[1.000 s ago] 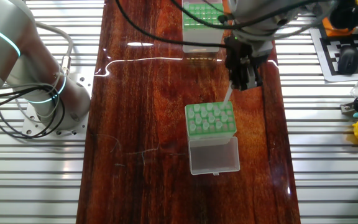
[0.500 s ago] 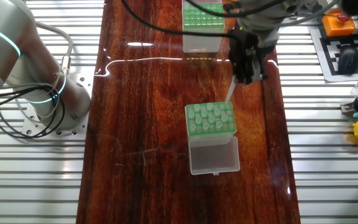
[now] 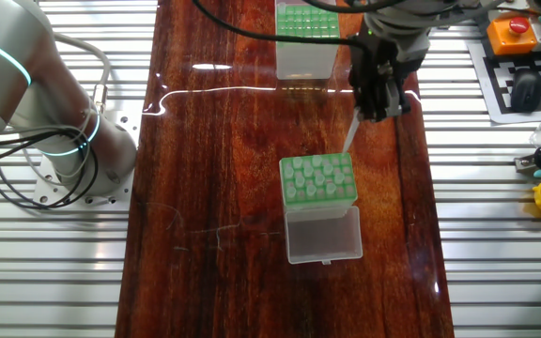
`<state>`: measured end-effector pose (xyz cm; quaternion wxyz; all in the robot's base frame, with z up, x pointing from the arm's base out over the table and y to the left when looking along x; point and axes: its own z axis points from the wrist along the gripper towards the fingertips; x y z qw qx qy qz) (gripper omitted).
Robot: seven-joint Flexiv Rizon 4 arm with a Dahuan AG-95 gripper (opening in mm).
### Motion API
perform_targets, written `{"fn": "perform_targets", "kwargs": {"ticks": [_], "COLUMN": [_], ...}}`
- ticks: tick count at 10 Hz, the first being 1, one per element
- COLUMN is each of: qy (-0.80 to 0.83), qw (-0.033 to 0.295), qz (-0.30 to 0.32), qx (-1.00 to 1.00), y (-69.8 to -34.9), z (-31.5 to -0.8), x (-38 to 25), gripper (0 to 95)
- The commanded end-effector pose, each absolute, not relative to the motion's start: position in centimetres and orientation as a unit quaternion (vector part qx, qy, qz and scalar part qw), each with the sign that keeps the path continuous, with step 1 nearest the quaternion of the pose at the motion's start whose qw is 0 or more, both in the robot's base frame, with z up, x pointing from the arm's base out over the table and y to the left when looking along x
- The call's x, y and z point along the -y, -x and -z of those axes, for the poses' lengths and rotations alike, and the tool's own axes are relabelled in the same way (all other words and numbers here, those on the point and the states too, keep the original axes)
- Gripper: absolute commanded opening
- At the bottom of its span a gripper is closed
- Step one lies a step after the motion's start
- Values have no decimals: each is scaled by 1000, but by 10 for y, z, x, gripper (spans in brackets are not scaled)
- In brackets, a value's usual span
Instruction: Transfer all large pipette tips from one holder to another
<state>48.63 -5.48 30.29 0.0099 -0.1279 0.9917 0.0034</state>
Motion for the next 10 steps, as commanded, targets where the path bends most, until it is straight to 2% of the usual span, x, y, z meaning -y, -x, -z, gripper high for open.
{"fn": "perform_targets", "kwargs": {"ticks": [1,6,10], "qy": [153,152,128], "qw": [10,9,6], "qz": [-8,-18,-3], "qx": [-988,-988,-992], "y": [-487,-487,-474], "z": [-302,-303,-289], "x": [55,48,-11], "gripper": [0,0,0]}}
